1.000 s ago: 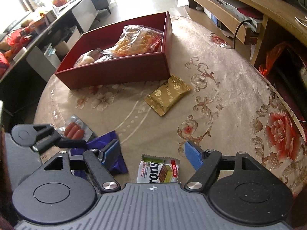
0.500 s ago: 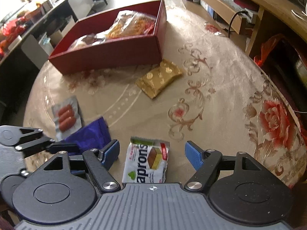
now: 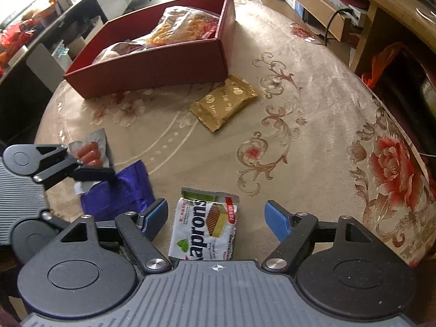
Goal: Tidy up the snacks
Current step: 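Grasp the blue packet with the left tool while the right tool grasps the Kaprons wafer, then lift the blue packet and the Kaprons wafer off the table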
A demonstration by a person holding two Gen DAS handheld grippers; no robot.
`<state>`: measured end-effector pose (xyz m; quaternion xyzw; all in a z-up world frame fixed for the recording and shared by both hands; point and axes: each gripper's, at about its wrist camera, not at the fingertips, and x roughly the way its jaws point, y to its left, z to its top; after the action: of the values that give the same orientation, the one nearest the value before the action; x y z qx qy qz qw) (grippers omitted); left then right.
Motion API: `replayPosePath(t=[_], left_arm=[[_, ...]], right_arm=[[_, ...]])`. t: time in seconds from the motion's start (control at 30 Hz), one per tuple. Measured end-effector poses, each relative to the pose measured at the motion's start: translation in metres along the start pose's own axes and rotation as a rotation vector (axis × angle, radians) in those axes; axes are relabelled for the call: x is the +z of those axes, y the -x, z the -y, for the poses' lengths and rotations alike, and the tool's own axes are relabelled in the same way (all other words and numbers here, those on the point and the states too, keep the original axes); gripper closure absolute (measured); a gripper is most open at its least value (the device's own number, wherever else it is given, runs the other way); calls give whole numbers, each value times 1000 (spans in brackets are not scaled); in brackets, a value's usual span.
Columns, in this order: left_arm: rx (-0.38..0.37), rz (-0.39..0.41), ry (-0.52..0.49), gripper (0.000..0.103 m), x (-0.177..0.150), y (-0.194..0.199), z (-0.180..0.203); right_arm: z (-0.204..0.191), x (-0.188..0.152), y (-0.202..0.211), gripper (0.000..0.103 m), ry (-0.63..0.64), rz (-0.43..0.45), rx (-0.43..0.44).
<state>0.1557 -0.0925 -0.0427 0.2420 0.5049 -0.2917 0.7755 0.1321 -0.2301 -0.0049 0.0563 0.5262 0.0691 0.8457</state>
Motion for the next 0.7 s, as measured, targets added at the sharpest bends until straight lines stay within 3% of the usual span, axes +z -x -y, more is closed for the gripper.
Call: replayPosePath(t=[0.1,0.43,0.57,0.7], left_arm=[[-19,-20,69,31,-4,3,-4],[22,-26,241,39,-37,22,9],[21,-32,281,35,-40,20,8],[55,-31,243,21,-39,17,15]], right_arm=[[3,0,-1,20,-8,-5,-2],[-4,-5,-11,20,29,-46,-16],[-12,-10,-22,20,49,-79,-37],[-22,-11,-30,18,79,-92,-55]])
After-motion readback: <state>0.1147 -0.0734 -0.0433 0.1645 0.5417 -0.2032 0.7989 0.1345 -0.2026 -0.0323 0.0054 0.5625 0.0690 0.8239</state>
